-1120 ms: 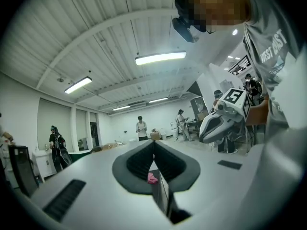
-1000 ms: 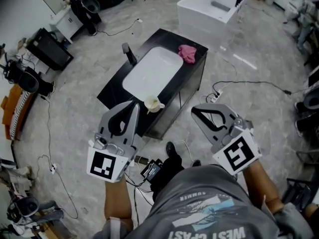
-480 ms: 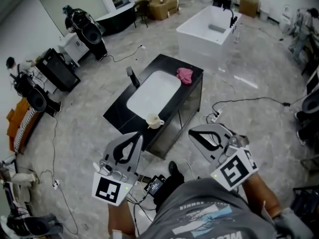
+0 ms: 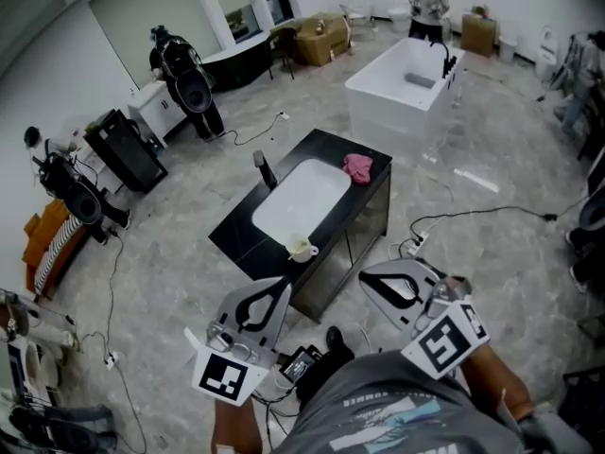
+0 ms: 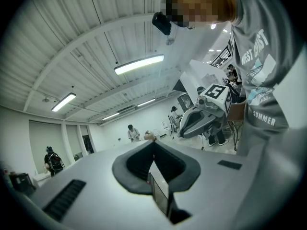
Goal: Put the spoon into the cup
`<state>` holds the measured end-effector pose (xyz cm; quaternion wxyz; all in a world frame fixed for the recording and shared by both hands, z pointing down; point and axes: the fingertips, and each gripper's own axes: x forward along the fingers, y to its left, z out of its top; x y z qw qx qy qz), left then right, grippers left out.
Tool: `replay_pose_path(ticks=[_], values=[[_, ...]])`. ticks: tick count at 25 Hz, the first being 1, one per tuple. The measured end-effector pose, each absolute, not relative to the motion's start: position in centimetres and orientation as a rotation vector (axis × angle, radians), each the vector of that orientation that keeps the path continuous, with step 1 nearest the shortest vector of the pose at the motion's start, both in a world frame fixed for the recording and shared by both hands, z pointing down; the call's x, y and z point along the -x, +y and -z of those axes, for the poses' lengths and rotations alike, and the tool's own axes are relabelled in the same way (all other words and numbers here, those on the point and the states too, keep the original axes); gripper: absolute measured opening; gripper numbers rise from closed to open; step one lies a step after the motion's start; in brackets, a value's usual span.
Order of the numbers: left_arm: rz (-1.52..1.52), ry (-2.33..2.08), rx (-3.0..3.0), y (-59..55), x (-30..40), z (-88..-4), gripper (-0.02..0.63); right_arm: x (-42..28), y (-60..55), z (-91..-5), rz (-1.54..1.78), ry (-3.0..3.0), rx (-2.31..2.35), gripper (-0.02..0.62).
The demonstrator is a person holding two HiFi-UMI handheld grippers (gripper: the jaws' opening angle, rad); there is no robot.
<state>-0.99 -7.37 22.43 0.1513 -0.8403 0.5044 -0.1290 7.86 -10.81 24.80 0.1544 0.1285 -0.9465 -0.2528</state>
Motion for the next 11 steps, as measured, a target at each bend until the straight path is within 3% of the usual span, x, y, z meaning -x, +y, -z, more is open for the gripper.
replay_pose_path(ticks=[11], values=[[0.484, 1.333, 2.337, -5.9, -0.1, -21.4, 0.002, -8.3, -9.0, -23.8, 0.725, -2.705, -0.373, 0.029]])
